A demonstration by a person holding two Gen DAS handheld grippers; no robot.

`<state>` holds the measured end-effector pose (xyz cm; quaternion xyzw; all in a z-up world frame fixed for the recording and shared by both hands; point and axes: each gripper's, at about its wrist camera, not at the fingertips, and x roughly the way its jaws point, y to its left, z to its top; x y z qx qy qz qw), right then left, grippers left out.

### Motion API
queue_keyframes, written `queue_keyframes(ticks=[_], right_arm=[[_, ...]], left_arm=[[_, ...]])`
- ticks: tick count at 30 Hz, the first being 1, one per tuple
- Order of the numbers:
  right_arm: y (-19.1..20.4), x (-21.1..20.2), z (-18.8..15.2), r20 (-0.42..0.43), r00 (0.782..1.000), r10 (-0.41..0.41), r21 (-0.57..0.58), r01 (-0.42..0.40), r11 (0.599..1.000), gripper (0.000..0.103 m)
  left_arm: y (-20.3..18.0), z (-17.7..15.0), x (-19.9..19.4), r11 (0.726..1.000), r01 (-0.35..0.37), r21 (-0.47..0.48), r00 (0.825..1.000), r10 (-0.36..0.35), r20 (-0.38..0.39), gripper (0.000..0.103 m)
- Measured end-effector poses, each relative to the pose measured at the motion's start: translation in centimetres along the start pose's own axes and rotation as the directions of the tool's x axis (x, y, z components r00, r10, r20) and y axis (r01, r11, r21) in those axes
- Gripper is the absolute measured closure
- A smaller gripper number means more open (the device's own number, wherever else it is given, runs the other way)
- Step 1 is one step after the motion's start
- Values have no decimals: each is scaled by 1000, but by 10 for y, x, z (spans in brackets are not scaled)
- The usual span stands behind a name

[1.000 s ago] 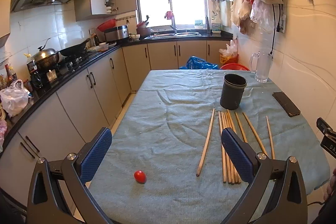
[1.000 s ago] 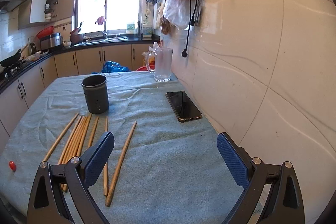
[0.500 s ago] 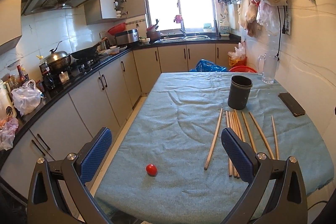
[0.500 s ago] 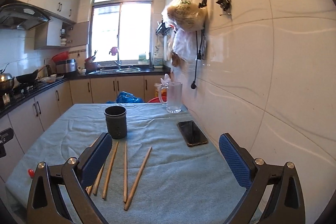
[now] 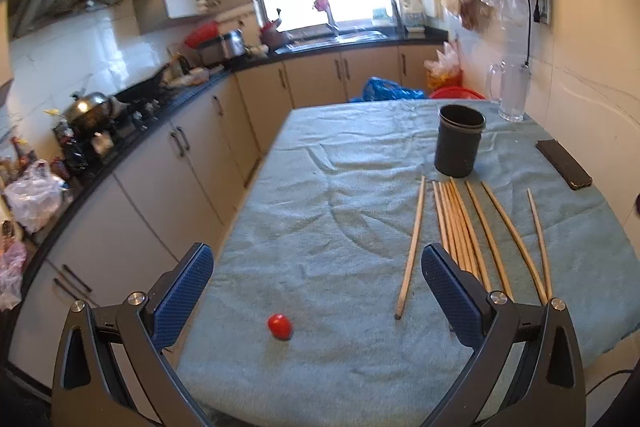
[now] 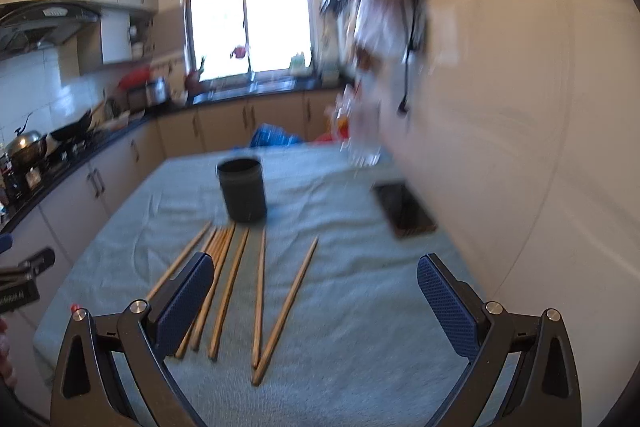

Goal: Organize utensils
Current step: 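Move both tools over the loose wooden chopsticks on the towel, then close the left tool on one chopstick while the right tool grasps another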

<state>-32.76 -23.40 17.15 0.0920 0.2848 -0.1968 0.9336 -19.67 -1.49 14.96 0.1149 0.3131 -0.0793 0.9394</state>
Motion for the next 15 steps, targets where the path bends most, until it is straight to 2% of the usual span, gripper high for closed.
queue_keyframes(ticks=[3,5,7,8,10,11,15], right_arm=[[-6,39,-1,-141,989,42,11,-41,999,14],[-12,70,-3,-242,967,79,40,-71,997,22],[-17,98,-6,-325,938,120,80,-100,992,36],[-20,112,-7,-359,922,147,104,-117,988,40],[-23,134,-8,-408,896,177,142,-129,981,52],[-25,147,-8,-426,885,187,157,-131,979,54],[-25,178,-1,-456,872,177,149,-122,981,58]], left_arm=[[-3,11,28,999,49,19,997,-48,-57,0],[-7,15,48,996,84,30,991,-81,-102,0],[-14,22,74,990,137,32,978,-130,-164,0],[-17,24,86,988,153,32,971,-144,-191,0],[-29,30,113,982,189,30,951,-175,-254,1],[-36,34,128,977,212,32,941,-195,-277,4],[-62,47,168,960,278,44,910,-248,-333,17]])
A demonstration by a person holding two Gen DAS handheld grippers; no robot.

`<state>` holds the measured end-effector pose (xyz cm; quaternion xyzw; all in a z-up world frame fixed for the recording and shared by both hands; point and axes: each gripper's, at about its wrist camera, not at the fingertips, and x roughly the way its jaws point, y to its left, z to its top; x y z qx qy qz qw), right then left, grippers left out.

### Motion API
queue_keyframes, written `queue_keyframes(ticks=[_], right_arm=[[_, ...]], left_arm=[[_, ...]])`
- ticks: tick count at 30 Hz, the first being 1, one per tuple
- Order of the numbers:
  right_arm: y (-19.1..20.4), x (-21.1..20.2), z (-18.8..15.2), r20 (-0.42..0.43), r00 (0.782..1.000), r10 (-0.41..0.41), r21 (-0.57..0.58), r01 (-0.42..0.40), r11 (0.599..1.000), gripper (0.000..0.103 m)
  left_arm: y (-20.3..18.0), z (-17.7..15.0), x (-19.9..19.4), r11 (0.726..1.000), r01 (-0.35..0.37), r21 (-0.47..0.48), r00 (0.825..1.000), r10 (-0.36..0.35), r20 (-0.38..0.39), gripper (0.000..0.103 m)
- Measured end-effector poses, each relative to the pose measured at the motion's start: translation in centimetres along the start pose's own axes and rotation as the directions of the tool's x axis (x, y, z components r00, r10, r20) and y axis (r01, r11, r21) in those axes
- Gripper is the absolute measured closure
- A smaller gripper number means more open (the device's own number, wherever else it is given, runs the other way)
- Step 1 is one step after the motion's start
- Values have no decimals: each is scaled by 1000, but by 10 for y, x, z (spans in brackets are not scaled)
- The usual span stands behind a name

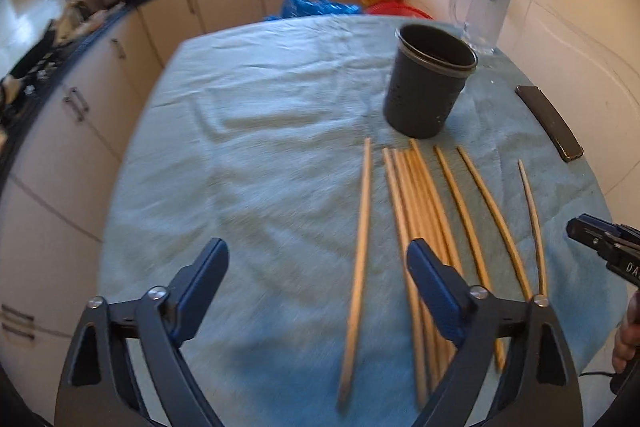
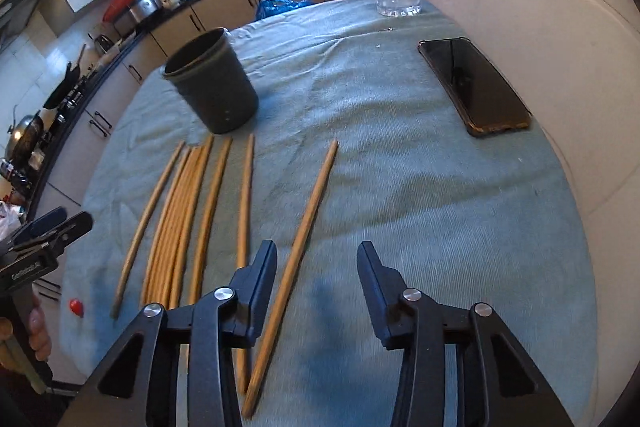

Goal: Organize utensils
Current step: 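Close the left tool on one chopstick while the right tool grasps another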

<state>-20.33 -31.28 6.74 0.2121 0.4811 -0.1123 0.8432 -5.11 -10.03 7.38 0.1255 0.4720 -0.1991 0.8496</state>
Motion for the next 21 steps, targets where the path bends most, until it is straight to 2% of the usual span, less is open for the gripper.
queue_keyframes(ticks=[1,5,12,16,21], right_arm=[[2,4,4,-3,1000,-4,-2,4,1000,58],[3,21,19,-26,999,-18,-10,17,1000,59],[-1,49,36,-64,997,-42,-11,42,999,64],[-2,61,41,-85,995,-43,1,44,999,72],[-1,66,48,-82,994,-69,16,70,997,74]], left_arm=[[-2,7,10,1000,17,-2,1000,-17,-13,19],[-7,25,44,998,68,-1,995,-68,-69,35],[-12,43,87,996,84,17,984,-80,-157,66],[-15,48,98,996,92,9,982,-89,-167,68],[-17,53,98,996,84,16,983,-80,-167,68]])
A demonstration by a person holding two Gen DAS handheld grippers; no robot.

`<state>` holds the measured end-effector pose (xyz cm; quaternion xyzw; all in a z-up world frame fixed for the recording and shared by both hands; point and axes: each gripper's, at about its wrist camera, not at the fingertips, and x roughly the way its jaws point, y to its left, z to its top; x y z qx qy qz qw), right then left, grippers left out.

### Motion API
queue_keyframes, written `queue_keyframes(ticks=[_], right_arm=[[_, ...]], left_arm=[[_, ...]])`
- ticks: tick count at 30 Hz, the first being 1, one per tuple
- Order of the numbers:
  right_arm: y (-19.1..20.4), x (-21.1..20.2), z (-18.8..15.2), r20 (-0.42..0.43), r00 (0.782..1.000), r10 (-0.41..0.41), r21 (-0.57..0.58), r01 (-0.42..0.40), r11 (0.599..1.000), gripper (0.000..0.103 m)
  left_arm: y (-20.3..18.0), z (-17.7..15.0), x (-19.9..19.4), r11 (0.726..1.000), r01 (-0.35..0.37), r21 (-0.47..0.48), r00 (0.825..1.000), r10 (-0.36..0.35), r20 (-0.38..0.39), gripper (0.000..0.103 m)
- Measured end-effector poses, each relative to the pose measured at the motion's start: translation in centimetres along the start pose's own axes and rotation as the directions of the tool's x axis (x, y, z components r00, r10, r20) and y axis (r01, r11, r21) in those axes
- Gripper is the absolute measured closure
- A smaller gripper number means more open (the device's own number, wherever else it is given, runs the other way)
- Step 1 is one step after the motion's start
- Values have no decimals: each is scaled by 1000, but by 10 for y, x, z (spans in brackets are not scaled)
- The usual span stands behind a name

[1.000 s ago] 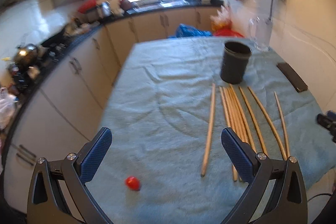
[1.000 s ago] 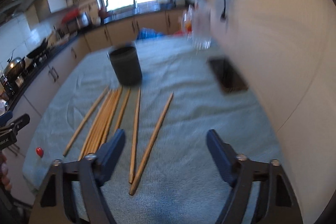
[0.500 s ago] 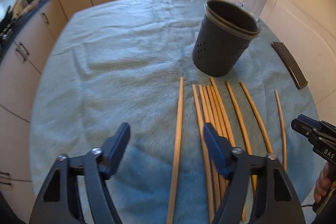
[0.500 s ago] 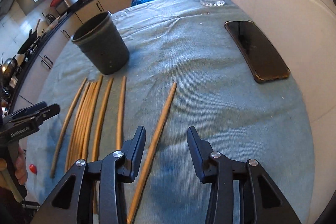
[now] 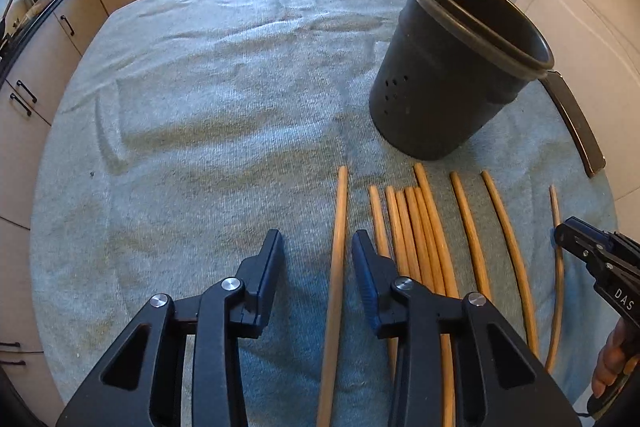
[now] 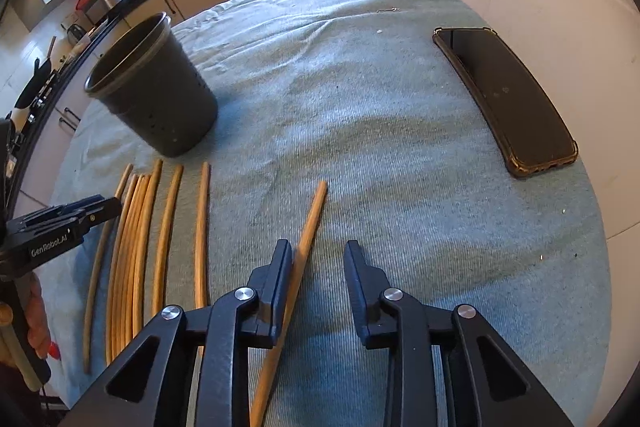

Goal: Organize utensils
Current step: 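Close the left tool on one chopstick while the right tool grasps another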

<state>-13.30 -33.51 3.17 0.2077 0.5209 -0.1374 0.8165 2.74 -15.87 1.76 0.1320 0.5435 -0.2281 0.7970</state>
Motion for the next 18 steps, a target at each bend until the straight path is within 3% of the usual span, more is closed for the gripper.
queue_keyframes(ticks=[4,6,10,15,18], right_arm=[[9,3,5,-3,998,-62,-18,62,998,79],[14,6,8,-3,997,-78,-37,78,996,93],[12,3,10,1,1000,-26,-18,26,1000,97],[3,-32,4,97,994,47,8,-48,999,97],[-2,-65,-2,181,980,82,12,-86,996,97]], left_arm=[[-7,0,-1,1000,-22,21,1000,22,10,72],[-4,0,-3,999,-33,13,999,33,18,98],[7,-2,-14,998,31,-60,999,-29,41,97],[20,-17,-56,990,97,-107,989,-84,119,97],[21,-32,-88,986,121,-117,980,-99,174,97]])
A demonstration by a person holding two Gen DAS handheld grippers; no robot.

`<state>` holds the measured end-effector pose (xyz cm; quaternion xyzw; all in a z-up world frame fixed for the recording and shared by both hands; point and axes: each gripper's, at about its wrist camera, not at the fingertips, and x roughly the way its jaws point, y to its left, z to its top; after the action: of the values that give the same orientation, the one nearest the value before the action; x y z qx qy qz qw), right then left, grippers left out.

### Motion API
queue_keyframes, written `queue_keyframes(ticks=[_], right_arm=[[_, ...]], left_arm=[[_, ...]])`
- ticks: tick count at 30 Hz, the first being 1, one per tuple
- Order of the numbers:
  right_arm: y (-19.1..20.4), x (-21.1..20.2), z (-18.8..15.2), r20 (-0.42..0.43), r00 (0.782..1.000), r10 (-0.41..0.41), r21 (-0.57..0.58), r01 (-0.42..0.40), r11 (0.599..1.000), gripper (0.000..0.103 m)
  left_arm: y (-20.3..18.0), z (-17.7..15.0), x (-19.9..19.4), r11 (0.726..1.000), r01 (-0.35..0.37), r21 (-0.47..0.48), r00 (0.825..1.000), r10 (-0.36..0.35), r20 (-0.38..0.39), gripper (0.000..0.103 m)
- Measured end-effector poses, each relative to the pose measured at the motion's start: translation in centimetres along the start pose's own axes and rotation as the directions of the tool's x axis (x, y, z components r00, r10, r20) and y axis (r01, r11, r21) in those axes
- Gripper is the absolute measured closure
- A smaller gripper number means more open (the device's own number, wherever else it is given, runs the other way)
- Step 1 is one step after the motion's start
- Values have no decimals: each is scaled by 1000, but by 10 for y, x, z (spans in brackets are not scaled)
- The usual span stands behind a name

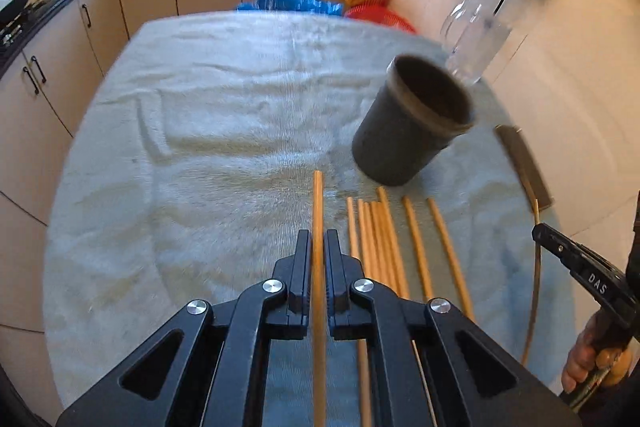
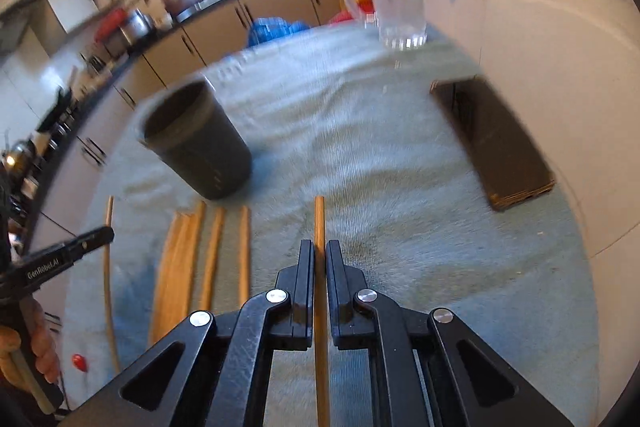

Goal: Organize utensils
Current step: 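Close the left tool on one chopstick while the right tool grasps another, then lift both held chopsticks upright and carry them over the black cup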

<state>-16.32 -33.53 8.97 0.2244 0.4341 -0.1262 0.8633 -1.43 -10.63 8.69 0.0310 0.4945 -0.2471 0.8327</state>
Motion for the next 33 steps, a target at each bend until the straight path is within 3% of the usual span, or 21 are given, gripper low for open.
queue_keyframes(ticks=[8,17,26,33], right_arm=[[8,-82,-12,180,980,89,-23,-86,996,97],[31,-153,-23,335,931,147,-91,-123,988,97],[50,-185,-2,419,896,145,-141,-94,986,97],[58,-191,32,463,876,139,-142,-81,987,97]], left_arm=[[-12,-34,-91,999,35,-3,986,-35,162,97],[-34,-67,-165,998,34,44,940,-47,337,97],[-45,-42,-196,997,39,69,901,-65,429,97],[-53,-4,-199,996,41,77,890,-71,450,97]])
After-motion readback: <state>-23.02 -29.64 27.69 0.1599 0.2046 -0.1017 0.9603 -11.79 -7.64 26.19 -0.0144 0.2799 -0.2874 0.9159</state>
